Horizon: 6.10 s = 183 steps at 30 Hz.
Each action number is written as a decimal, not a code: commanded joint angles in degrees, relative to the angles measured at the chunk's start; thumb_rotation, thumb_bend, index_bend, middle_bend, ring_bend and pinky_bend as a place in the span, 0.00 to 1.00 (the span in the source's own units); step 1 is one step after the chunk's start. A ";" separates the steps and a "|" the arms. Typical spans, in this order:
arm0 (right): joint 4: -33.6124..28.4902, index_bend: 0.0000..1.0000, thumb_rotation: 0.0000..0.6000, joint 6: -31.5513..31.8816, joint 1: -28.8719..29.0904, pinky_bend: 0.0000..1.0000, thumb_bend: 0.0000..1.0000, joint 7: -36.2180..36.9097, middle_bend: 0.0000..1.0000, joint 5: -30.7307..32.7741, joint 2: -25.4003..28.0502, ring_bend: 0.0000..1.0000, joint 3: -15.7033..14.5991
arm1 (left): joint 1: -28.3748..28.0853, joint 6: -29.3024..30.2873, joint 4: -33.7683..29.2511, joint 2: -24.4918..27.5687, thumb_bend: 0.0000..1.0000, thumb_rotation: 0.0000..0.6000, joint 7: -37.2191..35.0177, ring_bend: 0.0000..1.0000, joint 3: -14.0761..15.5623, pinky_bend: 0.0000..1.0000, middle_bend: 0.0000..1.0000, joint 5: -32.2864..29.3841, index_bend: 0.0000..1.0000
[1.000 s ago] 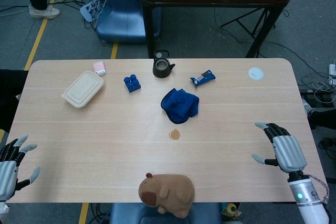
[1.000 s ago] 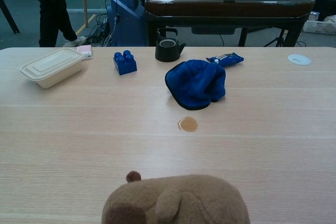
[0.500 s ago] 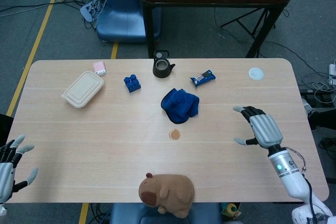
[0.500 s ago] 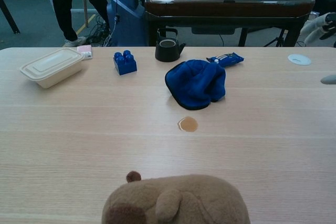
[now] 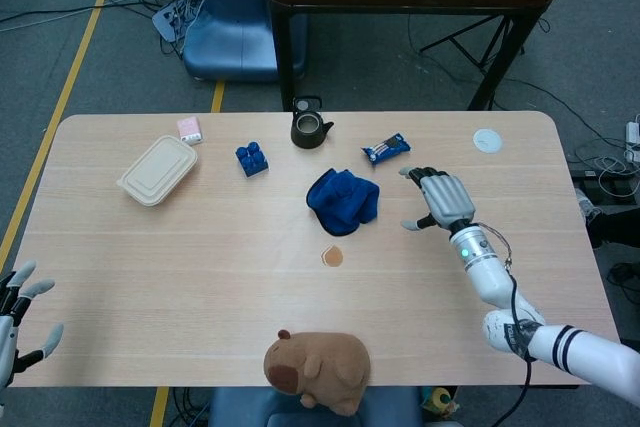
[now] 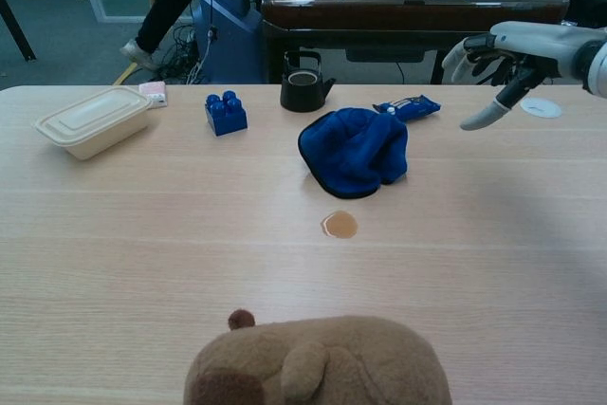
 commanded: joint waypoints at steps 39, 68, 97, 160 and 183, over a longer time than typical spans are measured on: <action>48.02 0.62 1.00 -19.80 22.96 0.65 0.69 1.14 0.59 10.51 -30.81 0.52 2.47 | 1.71 -0.13 1.67 0.53 0.28 1.00 -1.06 0.06 -1.17 0.06 0.09 -3.57 0.25; -5.91 0.65 1.00 -4.65 6.19 0.71 0.70 26.99 0.63 -14.12 -1.34 0.57 1.13 | 1.87 0.29 1.54 0.56 0.28 1.00 -0.93 0.06 -1.16 0.06 0.09 -2.44 0.25; 15.35 0.65 1.00 -3.96 9.06 0.71 0.68 13.49 0.63 -21.52 -19.11 0.57 -11.54 | 2.17 0.00 1.77 0.45 0.28 1.00 -1.14 0.06 -1.01 0.06 0.09 -2.63 0.26; 24.40 0.65 1.00 -5.75 10.28 0.71 0.66 4.38 0.64 -19.82 -26.39 0.57 -8.57 | 3.03 0.85 2.70 0.23 0.28 1.00 -2.30 0.06 -0.92 0.06 0.09 -2.24 0.26; 39.78 0.65 1.00 -5.32 11.75 0.71 0.66 -1.68 0.65 -7.96 -26.39 0.57 0.93 | 2.79 0.62 2.94 0.25 0.28 1.00 -3.54 0.06 -0.89 0.06 0.09 -1.72 0.26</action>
